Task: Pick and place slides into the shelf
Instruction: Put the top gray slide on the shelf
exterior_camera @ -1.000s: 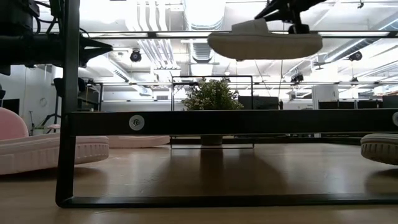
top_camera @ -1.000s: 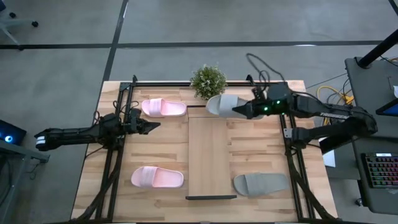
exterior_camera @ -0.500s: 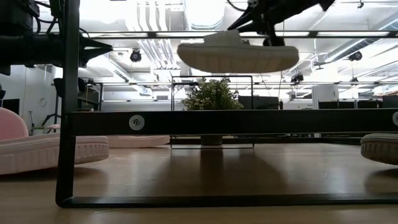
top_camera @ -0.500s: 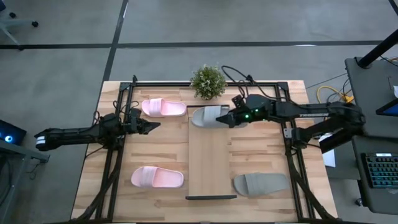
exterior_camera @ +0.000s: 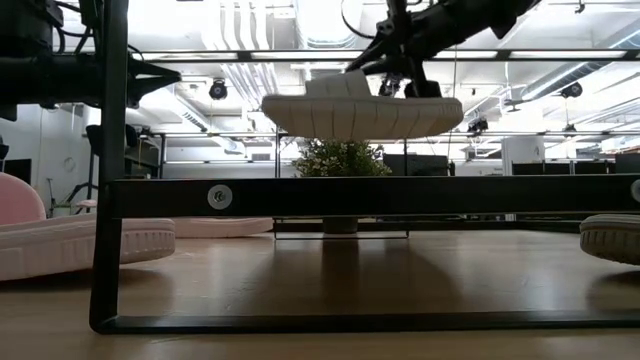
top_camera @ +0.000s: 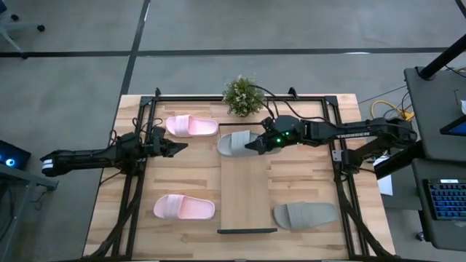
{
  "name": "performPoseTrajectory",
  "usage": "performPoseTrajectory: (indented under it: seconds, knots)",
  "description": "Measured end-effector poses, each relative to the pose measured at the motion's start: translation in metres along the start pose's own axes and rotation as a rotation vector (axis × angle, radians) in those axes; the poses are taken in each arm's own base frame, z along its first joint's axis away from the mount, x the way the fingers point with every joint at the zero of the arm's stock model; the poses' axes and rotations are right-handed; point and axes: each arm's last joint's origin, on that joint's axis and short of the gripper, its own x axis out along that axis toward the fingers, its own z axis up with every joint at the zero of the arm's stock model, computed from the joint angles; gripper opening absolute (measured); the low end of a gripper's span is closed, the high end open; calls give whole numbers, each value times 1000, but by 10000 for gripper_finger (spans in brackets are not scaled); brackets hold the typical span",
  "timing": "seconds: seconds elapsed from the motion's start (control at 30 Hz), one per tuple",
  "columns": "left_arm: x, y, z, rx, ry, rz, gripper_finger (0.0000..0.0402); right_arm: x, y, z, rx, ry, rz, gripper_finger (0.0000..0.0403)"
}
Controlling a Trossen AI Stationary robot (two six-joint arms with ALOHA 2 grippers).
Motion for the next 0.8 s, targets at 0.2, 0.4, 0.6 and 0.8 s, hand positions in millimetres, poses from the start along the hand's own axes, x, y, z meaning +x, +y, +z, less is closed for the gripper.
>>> performPoseTrajectory:
  seconds: [0.2,0.4,0.6,0.8]
  knots:
    - [0,0,0,0,2,0,0,10,-5,-2,-5,14,-11,9]
    - [0,0,0,0,2,0,0,21,-10,-4,-13,24,1,9]
    - [0,0,0,0,2,1,0,27,-14,-5,-16,29,-5,9]
    - [0,0,0,0,3,2,0,31,-17,-6,-22,32,-12,9]
